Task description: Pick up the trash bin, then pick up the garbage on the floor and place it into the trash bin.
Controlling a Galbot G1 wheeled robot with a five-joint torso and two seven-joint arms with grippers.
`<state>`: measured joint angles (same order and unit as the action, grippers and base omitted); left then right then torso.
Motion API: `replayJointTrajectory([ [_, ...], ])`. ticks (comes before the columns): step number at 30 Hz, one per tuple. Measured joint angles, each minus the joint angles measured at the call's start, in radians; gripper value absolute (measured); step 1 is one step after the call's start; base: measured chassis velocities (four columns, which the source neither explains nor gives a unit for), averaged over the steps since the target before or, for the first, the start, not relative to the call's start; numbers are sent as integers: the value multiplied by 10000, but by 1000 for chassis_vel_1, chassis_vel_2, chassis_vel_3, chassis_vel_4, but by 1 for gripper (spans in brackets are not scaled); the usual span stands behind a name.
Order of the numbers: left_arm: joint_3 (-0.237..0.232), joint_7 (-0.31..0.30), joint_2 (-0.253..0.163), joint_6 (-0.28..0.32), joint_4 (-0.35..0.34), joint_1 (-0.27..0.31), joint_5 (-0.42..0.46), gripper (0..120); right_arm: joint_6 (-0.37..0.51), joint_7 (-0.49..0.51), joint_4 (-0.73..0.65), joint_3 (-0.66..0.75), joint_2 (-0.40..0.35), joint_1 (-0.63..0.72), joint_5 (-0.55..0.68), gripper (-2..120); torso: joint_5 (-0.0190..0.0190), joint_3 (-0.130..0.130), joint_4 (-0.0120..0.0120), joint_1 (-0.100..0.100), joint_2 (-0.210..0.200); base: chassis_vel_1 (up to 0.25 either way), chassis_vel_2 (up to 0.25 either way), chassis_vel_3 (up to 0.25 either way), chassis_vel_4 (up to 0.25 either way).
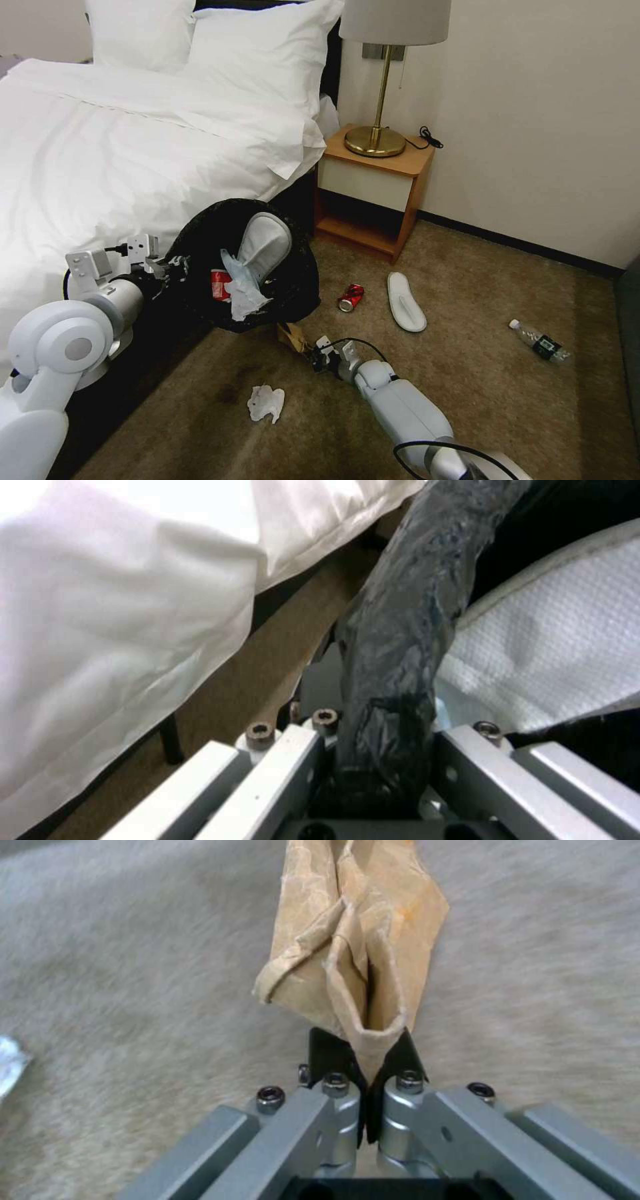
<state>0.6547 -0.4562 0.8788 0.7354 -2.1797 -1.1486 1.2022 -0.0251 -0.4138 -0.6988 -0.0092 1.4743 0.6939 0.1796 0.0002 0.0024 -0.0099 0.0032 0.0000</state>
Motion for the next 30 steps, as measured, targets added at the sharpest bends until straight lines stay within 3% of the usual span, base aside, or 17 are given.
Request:
replayJointTrajectory([
  [22,13,-270,155,0,358,-226,129,2,1242,1077,-4163,1843,-2390,1094,731,0,1,0,-1,0,0,0,0,0,0],
  [25,-55,-321,171,0,454,-288,128,2,1578,1232,-5305,2501,-3175,1230,737,0,2,0,-1,0,1,0,0,0,0],
  [27,-55,-321,171,0,454,-288,128,2,1578,1232,-5305,2501,-3175,1230,737,0,2,0,-1,0,1,0,0,0,0],
  [28,-146,-375,174,0,491,-339,149,2,1709,1201,-6042,2855,-3781,1196,700,0,0,0,-3,0,0,0,0,0,0],
  [30,-182,-395,177,0,504,-361,159,2,1751,1107,-6316,2964,-4014,1150,687,0,1,0,-3,0,0,0,0,0,0],
])
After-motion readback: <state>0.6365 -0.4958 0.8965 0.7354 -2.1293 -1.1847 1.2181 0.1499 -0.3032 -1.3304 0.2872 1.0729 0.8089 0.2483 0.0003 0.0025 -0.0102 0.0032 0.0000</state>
